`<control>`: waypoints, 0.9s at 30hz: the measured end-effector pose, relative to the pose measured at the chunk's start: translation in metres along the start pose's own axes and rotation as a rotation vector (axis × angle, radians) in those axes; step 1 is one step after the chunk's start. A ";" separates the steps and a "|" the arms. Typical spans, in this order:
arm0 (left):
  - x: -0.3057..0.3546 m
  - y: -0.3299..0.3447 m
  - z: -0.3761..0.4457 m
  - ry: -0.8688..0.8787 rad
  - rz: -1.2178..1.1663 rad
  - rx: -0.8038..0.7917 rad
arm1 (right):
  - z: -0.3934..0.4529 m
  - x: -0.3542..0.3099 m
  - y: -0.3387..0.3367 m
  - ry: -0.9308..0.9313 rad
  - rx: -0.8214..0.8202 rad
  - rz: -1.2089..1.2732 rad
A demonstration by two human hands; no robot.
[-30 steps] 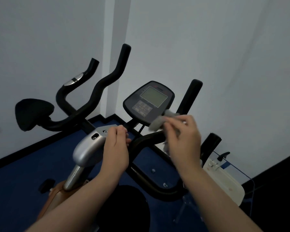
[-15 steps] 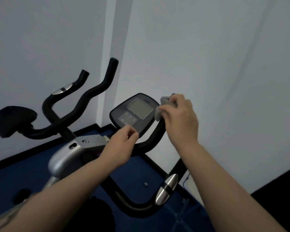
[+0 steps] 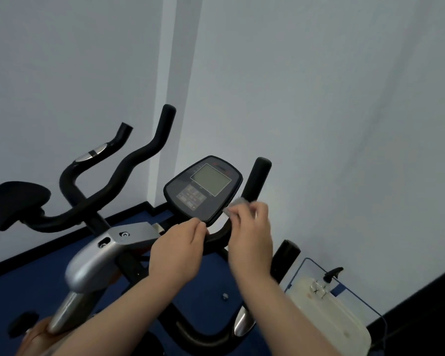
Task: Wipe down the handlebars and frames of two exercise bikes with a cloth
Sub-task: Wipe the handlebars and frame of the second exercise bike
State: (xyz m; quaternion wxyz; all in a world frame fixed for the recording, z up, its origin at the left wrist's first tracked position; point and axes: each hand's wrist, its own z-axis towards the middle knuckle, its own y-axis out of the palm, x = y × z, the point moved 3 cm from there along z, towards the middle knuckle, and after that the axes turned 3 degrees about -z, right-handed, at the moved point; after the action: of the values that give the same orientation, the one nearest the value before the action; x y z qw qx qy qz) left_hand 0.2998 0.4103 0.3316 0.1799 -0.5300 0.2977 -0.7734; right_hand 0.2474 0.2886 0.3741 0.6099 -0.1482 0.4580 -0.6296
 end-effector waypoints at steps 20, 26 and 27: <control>-0.011 0.001 0.004 -0.064 -0.060 -0.071 | 0.072 0.000 -0.011 0.365 0.386 0.454; -0.006 0.003 0.005 -0.052 -0.018 -0.063 | 0.095 0.010 -0.030 0.160 0.159 0.344; -0.007 0.004 0.005 -0.048 -0.024 -0.066 | 0.089 0.008 -0.022 0.275 0.194 0.457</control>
State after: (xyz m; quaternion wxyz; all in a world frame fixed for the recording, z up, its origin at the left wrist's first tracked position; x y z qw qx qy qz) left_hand 0.3067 0.4105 0.3253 0.1600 -0.5574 0.3122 -0.7525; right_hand 0.2981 0.2421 0.4359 0.6795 0.1047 0.4954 -0.5309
